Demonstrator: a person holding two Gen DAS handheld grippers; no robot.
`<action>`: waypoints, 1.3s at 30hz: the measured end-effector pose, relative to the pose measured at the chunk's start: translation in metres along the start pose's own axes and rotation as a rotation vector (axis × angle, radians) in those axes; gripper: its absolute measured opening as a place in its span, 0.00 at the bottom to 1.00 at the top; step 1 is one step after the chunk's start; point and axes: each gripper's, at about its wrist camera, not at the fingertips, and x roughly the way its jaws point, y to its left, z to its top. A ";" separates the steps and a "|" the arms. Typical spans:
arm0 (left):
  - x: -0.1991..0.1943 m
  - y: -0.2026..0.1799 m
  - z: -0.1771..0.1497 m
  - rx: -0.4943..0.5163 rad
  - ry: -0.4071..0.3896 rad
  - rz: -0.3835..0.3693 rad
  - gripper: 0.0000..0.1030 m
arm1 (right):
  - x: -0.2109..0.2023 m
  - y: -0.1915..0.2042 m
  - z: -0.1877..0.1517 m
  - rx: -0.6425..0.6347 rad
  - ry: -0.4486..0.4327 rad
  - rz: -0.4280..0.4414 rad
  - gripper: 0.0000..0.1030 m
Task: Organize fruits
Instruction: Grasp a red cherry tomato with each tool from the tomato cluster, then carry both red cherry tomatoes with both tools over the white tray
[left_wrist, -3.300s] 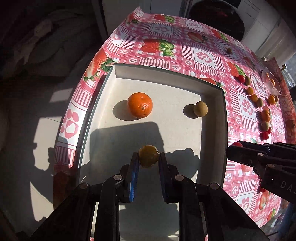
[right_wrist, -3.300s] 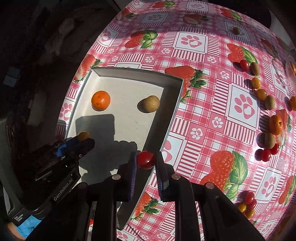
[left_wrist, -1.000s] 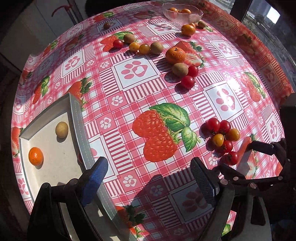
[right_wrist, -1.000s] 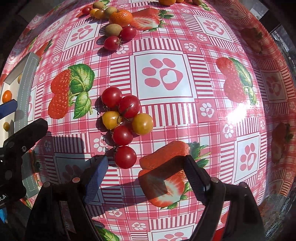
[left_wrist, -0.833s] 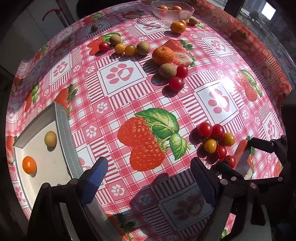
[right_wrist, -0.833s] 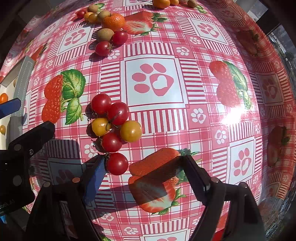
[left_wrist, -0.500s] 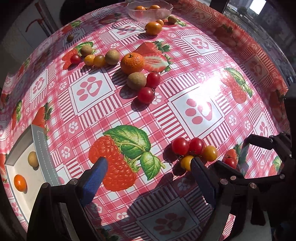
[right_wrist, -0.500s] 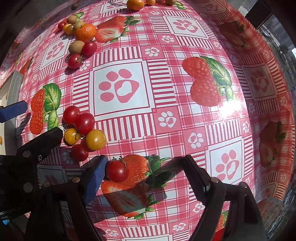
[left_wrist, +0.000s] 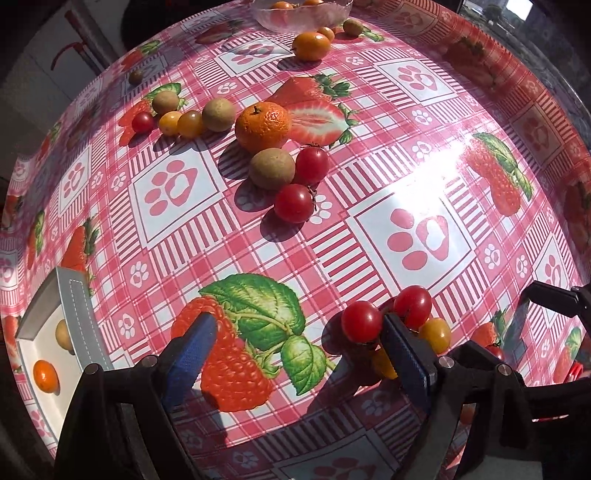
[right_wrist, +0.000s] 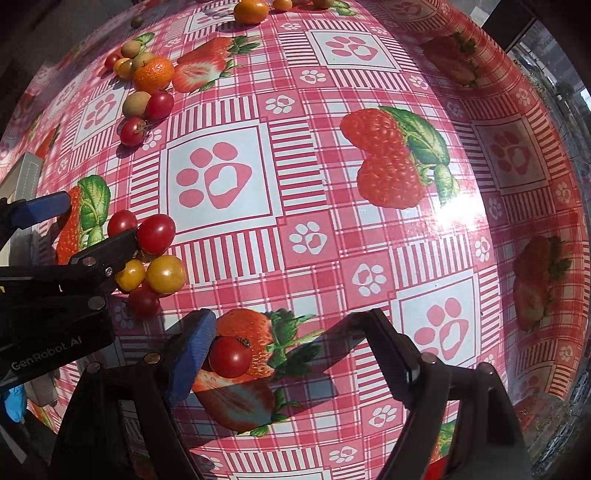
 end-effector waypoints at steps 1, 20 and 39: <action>0.002 -0.004 0.002 0.006 0.004 -0.001 0.73 | -0.001 -0.001 0.000 -0.001 -0.002 0.002 0.77; 0.003 -0.004 -0.007 -0.140 0.027 -0.156 0.21 | -0.028 -0.003 -0.006 0.037 0.001 0.254 0.10; -0.015 0.018 -0.025 -0.187 -0.011 -0.180 0.21 | -0.035 -0.019 -0.034 0.087 0.028 0.353 0.10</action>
